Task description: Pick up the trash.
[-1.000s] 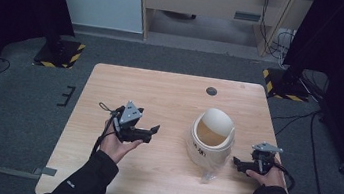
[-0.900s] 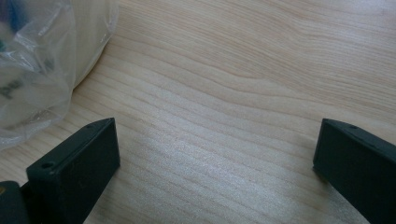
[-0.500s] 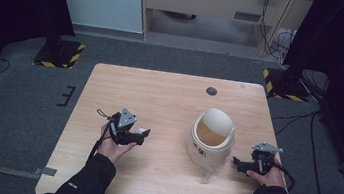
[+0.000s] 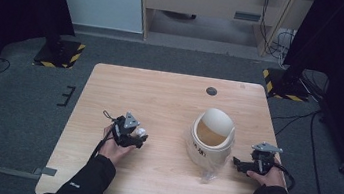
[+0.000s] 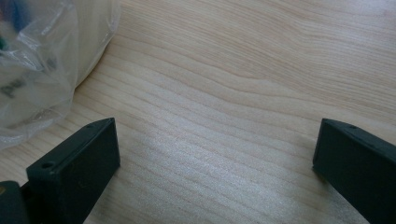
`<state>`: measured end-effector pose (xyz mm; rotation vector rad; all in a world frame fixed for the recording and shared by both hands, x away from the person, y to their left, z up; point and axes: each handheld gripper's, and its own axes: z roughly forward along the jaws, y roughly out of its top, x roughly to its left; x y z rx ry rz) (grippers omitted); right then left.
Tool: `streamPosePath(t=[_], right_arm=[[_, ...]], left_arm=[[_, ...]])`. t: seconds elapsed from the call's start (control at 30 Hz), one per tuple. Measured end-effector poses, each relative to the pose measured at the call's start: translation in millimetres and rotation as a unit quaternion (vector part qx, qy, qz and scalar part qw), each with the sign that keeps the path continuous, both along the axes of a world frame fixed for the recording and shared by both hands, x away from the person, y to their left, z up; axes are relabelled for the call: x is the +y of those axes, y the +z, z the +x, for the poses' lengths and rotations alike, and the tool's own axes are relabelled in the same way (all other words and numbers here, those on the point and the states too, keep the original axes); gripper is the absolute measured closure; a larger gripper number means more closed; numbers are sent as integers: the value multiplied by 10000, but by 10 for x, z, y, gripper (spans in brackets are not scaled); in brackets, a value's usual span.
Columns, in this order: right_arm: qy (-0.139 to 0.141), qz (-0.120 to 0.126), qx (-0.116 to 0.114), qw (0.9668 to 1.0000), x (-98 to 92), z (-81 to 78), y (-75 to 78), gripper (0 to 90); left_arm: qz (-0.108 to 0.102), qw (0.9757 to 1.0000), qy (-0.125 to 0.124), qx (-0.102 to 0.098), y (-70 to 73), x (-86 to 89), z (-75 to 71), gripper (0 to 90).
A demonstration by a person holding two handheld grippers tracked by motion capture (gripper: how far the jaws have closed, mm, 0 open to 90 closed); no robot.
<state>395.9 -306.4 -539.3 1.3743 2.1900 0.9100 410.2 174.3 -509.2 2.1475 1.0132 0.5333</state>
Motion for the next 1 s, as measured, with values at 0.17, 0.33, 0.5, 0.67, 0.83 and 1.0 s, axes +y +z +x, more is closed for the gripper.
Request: streamPosePath(t=[0.17, 0.33, 0.5, 0.67, 0.83, 1.0], right_arm=[[10, -1, -6, 10000, 0, 2, -1, 8], [26, 0, -6, 10000, 1, 3, -1, 8], [30, -2, -3, 10000, 3, 3, -1, 7], [33, -3, 0, 10000, 4, 2, -1, 8], [49, -8, -3, 10000, 4, 3, 0, 8], [55, -6, -6, 10000, 5, 3, -1, 8]], left_arm=[[-24, 9999, 64, 105, -34, 36, 41, 319], [-98, 9997, 86, 205, -55, 47, 65, 372], [-103, 9996, 52, 273, -70, 35, 76, 447], [-95, 9994, 12, 324, -78, 25, 83, 504], [-39, 9993, -26, 384, -104, 11, 101, 551], [-110, 9990, -55, 421, -94, 0, 109, 622]])
